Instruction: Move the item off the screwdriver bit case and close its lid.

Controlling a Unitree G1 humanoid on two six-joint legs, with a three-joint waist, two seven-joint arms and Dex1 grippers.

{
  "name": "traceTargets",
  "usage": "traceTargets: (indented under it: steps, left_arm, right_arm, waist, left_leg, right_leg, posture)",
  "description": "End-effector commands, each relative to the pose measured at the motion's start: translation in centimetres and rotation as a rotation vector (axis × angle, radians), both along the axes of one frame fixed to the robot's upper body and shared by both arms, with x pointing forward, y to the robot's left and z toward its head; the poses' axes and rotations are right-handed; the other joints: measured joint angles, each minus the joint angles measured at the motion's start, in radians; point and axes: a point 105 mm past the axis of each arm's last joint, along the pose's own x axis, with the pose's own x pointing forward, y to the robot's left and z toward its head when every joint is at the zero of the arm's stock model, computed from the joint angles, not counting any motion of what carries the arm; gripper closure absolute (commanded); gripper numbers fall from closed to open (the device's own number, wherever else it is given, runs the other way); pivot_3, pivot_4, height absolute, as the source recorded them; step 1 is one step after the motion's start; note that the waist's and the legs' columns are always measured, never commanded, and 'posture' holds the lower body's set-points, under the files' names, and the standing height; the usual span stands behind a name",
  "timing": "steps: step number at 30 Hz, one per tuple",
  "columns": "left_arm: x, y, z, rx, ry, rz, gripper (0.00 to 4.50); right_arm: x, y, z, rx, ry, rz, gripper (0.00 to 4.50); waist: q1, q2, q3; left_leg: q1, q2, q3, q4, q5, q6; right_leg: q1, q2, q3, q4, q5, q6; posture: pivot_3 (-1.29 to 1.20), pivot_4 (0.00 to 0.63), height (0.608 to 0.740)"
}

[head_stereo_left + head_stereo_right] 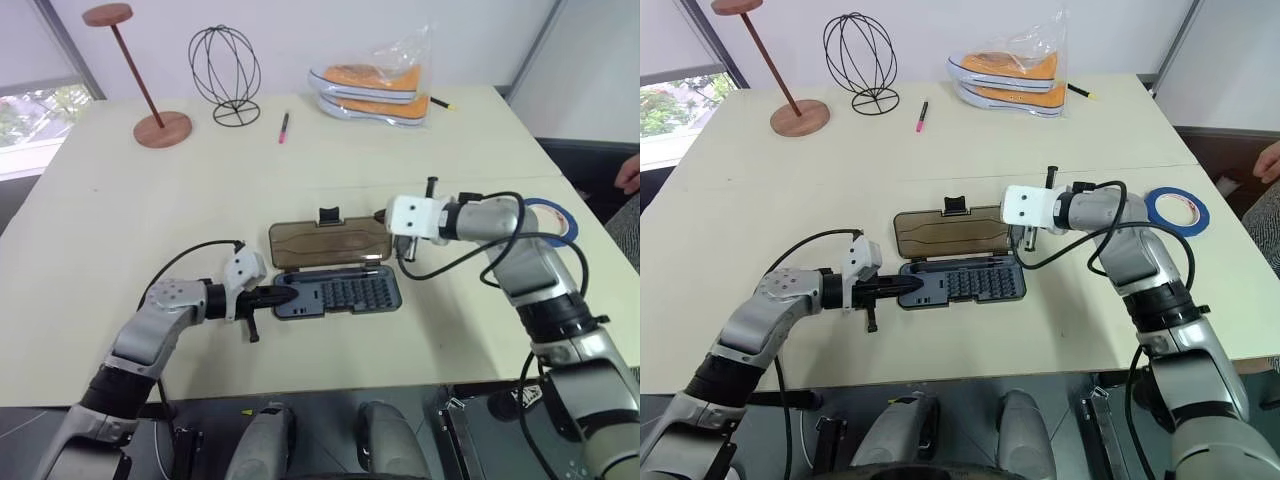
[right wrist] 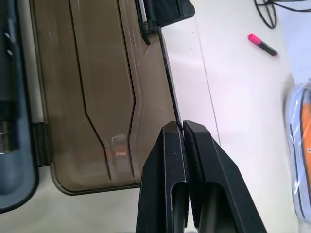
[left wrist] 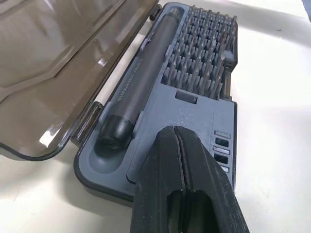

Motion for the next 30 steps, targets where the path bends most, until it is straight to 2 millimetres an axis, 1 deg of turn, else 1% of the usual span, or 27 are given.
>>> traceTargets:
  steps: [1, 5, 8, 14, 22, 25, 30]
  left_arm:
    - [0.3, 0.9, -1.3, 0.052, 0.034, 0.032, 4.5]
    - [0.6, 1.0, -1.2, 0.052, 0.028, 0.033, 4.5]
    - [0.8, 1.0, -1.1, 0.052, 0.024, 0.033, 4.5]
    - [0.9, 1.2, -1.2, 0.053, 0.022, 0.037, 4.5]
    - [0.7, 1.3, -1.3, 0.051, 0.024, 0.045, 4.5]
    - [0.8, 1.4, -0.8, 0.022, 0.021, 0.065, 4.5]
    - [2.0, 1.3, 3.0, -0.1, -0.014, 0.118, 4.5]
  right_arm:
    - [-1.6, 0.9, 1.5, 0.024, -0.049, 0.03, 4.45]
    - [-2.8, 1.4, 1.3, 0.015, -0.071, 0.043, 4.45]
    - [-3.4, 2.0, 1.4, 0.008, -0.105, 0.061, 4.45]
    - [-3.4, 2.3, 1.9, 0.028, -0.141, 0.06, 4.45]
    - [-3.4, 2.6, 1.5, 0.026, -0.144, 0.07, 4.45]
    - [-3.5, 2.6, 1.3, 0.02, -0.156, 0.074, 4.45]
    - [-3.3, 2.3, 0.9, 0.003, -0.166, 0.067, 4.45]
  waist:
    - [0.0, 0.0, 0.0]
    - [-0.003, 0.0, 0.0]
    - [-0.005, 0.0, 0.0]
    - [-0.006, 0.0, 0.0]
    - [-0.006, 0.0, 0.0]
    - [-0.007, 0.0, 0.0]
    - [-0.006, -0.001, 0.001]
  left_leg:
    - [0.0, 0.0, 0.0, 0.0, 0.0, 0.0]
    - [0.0, 0.0, 0.0, 0.0, 0.0, 0.0]
    - [0.0, 0.001, 0.0, 0.0, 0.0, 0.0]
    - [0.0, 0.001, 0.0, -0.001, 0.0, 0.0]
    - [0.0, 0.001, 0.0, -0.001, 0.0, 0.0]
    - [0.0, 0.001, 0.0, -0.001, 0.0, 0.0]
    - [0.0, 0.001, 0.0, -0.002, 0.0, 0.0]
  right_leg:
    - [0.0, 0.0, 0.0, 0.0, 0.0, 0.0]
    - [-0.001, 0.0, 0.0, 0.0, 0.0, 0.0]
    - [-0.001, 0.0, 0.0, 0.0, 0.0, 0.0]
    - [-0.001, 0.0, 0.0, 0.0, 0.0, 0.0]
    - [-0.001, 0.0, 0.0, 0.0, 0.0, 0.0]
    - [-0.001, 0.0, 0.0, 0.0, 0.0, 0.0]
    - [-0.002, 0.001, 0.0, 0.0, 0.0, 0.0]
  posture:
    - [0.0, 0.15, 0.74]
    - [0.0, 0.15, 0.74]
    - [0.0, 0.15, 0.74]
    - [0.0, 0.15, 0.74]
    - [0.0, 0.15, 0.74]
    - [0.0, 0.15, 0.74]
    - [0.0, 0.15, 0.74]
